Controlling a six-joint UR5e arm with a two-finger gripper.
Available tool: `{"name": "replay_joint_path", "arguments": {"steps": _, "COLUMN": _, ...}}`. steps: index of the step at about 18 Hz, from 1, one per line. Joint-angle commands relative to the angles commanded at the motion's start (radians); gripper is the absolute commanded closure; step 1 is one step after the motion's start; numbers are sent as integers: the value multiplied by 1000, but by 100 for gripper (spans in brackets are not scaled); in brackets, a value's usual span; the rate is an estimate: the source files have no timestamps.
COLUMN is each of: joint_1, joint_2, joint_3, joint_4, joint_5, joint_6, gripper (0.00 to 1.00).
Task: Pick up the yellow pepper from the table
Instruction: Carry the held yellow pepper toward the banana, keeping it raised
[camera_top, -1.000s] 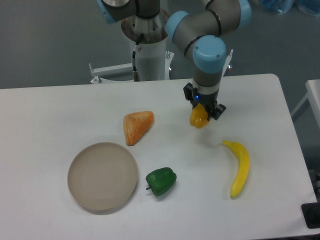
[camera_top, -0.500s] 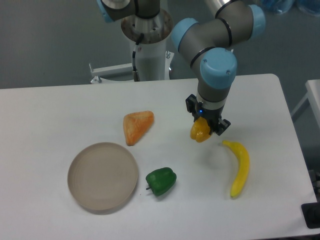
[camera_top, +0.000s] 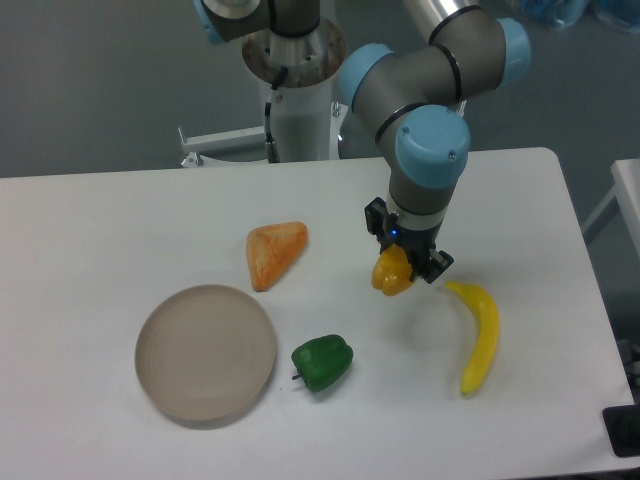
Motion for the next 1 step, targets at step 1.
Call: {"name": "replay_joint_path", "arguments": {"steps": 1, "joint_1": 0, "joint_2": 0, "joint_3": 0, "joint_4": 0, "joint_5": 0, "joint_6": 0, "gripper": 84}}
